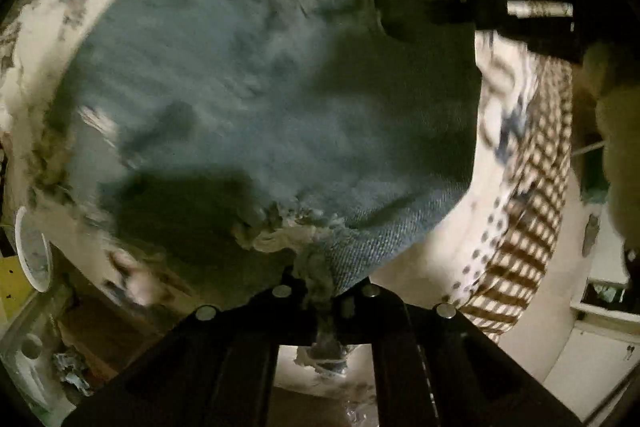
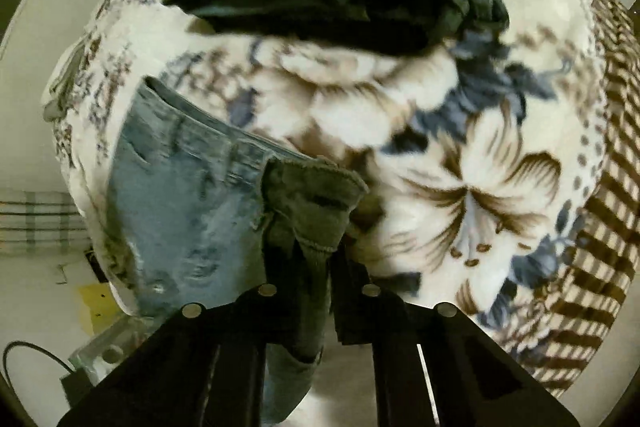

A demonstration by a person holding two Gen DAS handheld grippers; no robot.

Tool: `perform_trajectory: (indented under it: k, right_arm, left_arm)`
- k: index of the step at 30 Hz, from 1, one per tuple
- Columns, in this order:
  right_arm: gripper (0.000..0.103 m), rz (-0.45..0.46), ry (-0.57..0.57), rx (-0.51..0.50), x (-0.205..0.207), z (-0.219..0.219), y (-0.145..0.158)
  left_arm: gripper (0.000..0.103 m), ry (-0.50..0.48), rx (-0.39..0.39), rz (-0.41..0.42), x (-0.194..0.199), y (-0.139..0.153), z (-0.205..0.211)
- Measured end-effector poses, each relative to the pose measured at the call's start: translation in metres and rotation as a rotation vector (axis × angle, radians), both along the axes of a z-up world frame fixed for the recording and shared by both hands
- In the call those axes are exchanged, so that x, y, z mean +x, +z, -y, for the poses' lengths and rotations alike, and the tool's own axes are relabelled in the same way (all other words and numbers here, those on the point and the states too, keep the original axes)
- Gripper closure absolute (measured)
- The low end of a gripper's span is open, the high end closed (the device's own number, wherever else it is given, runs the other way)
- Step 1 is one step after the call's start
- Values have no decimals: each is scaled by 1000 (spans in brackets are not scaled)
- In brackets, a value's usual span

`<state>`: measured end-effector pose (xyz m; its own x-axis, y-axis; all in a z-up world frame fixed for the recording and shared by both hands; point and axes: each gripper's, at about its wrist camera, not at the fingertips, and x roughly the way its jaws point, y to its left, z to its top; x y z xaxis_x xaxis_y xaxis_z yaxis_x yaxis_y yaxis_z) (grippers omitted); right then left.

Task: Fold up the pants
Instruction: 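Lower both grippers onto the shorts' leg hems and grasp them, then lift the hems with both grippers and fold them over toward the waistband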

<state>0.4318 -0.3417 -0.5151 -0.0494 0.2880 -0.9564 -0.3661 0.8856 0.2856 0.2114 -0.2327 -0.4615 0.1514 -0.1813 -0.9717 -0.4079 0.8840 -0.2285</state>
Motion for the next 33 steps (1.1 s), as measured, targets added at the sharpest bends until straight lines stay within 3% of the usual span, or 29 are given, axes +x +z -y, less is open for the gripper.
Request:
perform_trajectory:
  k: [1, 6, 9, 14, 18, 24, 25, 27, 29, 31, 33]
  right_arm:
    - [93, 4, 0, 0, -1, -5, 7]
    - [93, 28, 12, 14, 0, -43, 56]
    - [93, 55, 35, 13, -5, -91, 81]
    - [93, 81, 62, 9, -2, -181, 101]
    - [93, 83, 87, -33, -2, -251, 87]
    - [90, 57, 117, -148, 4, -336, 25]
    - [86, 50, 114, -157, 5, -340, 15]
    - [69, 15, 105, -153, 8, -348, 1]
    - [33, 9, 94, -149, 8, -351, -3]
    - [29, 13, 91, -145, 8, -351, -3]
    - [28, 26, 102, -155, 5, -351, 0]
  left_arm:
    - [100, 7, 3, 12, 9, -7, -16]
    - [100, 86, -25, 60, 7, 19, -79]
    - [100, 130, -33, 89, 3, 33, -128]
    - [100, 187, -39, 101, 0, 30, -211]
    - [100, 202, -31, 84, 1, 2, -272]
    - [94, 187, -56, 17, 9, -50, -323]
    - [92, 191, -57, 10, 10, -55, -328]
    - [79, 214, -55, 12, 8, -59, -338]
    - [61, 223, -61, 12, 6, -62, -343]
    - [43, 224, -40, 6, 6, -62, -346]
    - [39, 223, -12, 10, 6, -56, -344]
